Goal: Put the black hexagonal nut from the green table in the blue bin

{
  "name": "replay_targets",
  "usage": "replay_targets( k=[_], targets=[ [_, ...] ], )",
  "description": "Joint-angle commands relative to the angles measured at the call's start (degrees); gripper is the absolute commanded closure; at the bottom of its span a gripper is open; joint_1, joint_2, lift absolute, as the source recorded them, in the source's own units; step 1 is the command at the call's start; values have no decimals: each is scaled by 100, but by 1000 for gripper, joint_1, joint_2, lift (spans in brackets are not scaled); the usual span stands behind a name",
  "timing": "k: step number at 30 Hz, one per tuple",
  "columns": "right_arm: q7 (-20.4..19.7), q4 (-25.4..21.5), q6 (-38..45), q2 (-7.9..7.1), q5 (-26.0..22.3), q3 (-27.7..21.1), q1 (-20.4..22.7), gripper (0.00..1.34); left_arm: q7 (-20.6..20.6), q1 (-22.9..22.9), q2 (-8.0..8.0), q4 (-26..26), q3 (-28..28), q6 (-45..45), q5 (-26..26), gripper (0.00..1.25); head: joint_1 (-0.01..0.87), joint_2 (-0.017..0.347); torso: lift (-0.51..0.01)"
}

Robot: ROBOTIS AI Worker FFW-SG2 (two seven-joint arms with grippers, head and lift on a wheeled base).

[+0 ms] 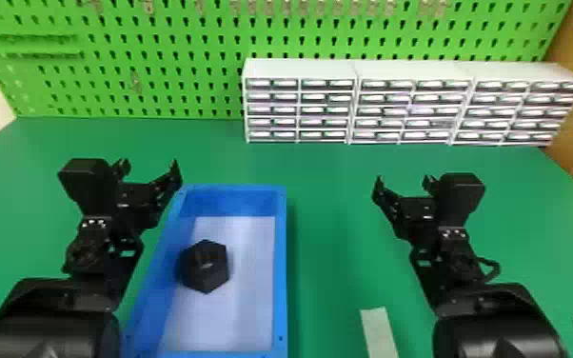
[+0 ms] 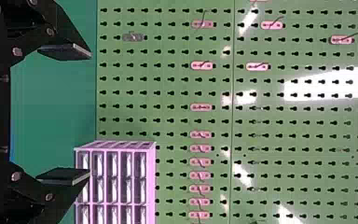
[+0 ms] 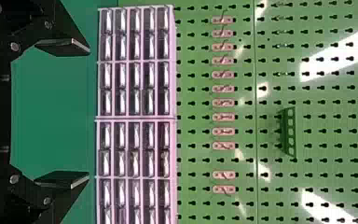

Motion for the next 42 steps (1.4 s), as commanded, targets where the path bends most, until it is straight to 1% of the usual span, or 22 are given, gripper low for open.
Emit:
replay_targets(
  k=[1, 42],
  targets=[
    [0, 0, 0, 0, -9, 0, 0, 335, 0, 0, 0, 0, -9, 0, 8, 366, 686, 52, -97],
    [0, 0, 35, 0, -35, 18, 0, 335, 0, -9, 0, 17, -26, 0, -1, 366, 686, 52, -97]
  ],
)
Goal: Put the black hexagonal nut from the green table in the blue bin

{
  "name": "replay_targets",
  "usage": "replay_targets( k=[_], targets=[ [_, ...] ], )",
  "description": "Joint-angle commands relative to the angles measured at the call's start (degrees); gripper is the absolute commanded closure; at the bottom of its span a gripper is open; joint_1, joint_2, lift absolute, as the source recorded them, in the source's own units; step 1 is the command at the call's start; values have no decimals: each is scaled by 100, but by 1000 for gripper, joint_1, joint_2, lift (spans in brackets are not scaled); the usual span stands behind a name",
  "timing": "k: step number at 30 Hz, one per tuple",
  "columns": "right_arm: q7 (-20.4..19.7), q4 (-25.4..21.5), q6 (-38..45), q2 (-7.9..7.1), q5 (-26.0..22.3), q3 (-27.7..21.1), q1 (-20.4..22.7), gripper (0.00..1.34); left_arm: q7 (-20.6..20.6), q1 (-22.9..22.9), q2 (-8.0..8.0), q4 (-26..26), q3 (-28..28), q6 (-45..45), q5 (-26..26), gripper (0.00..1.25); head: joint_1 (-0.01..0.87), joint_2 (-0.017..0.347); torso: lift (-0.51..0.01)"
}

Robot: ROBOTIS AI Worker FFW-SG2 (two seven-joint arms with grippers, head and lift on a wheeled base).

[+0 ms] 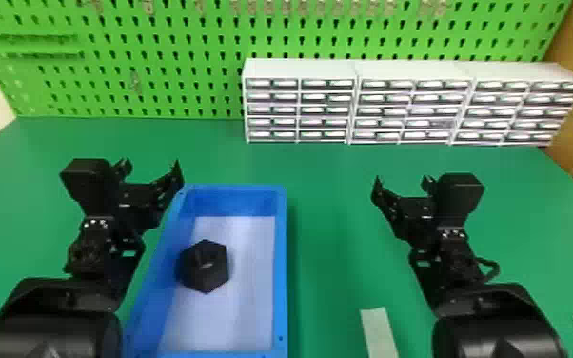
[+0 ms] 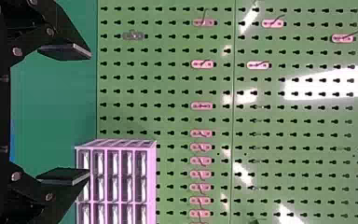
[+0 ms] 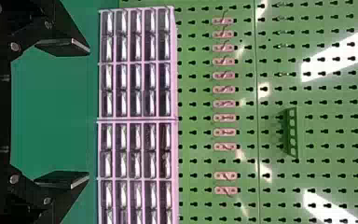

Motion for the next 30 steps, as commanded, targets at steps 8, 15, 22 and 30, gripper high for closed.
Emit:
replay_targets(
  k=[8, 15, 22, 30],
  targets=[
    [0, 0, 27, -9, 0, 9, -18, 335, 0, 0, 0, 0, 0, 0, 0, 366, 686, 52, -97],
    [0, 0, 27, -9, 0, 9, -18, 335, 0, 0, 0, 0, 0, 0, 9, 366, 686, 52, -97],
    [0, 0, 27, -9, 0, 18, -18, 335, 0, 0, 0, 0, 0, 0, 9, 366, 686, 52, -97],
    [0, 0, 27, -9, 0, 18, -26, 337, 0, 0, 0, 0, 0, 0, 9, 366, 686, 52, -97]
  ],
)
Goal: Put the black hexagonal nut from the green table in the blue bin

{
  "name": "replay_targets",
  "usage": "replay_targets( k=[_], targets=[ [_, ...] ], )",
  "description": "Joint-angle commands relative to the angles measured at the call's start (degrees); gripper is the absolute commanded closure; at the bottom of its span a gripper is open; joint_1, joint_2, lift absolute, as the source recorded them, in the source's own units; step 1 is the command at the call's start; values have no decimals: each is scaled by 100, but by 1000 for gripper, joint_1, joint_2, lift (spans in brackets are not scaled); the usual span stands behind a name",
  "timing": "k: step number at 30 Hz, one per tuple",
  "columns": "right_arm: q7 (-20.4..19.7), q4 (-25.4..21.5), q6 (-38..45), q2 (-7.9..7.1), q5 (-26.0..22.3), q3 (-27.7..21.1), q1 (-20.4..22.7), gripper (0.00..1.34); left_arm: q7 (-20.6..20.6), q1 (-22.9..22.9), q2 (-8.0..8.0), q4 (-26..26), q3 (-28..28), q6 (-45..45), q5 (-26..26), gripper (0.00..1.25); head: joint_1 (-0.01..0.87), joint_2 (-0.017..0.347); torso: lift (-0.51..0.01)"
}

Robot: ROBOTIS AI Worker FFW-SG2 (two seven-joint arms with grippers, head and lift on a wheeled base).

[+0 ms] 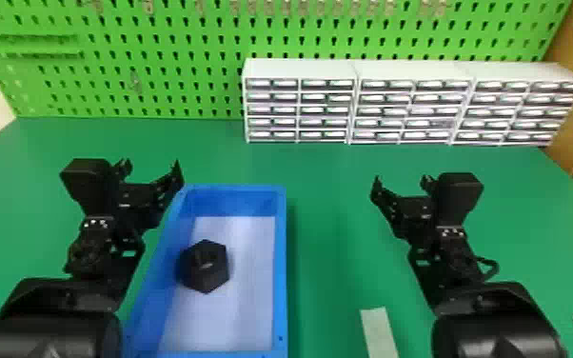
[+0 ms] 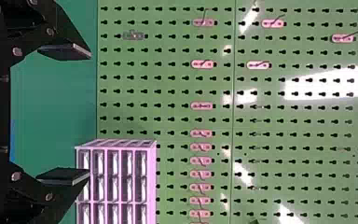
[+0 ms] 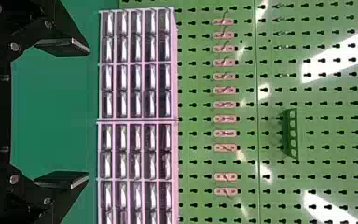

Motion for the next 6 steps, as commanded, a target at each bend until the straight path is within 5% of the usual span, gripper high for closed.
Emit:
replay_targets(
  k=[1, 6],
  targets=[
    [0, 0, 0, 0, 0, 0, -3, 337, -1, 1, 0, 0, 0, 0, 0, 366, 686, 52, -97],
    [0, 0, 0, 0, 0, -8, -11, 337, -1, 1, 0, 0, 0, 0, 0, 366, 686, 52, -97]
  ],
)
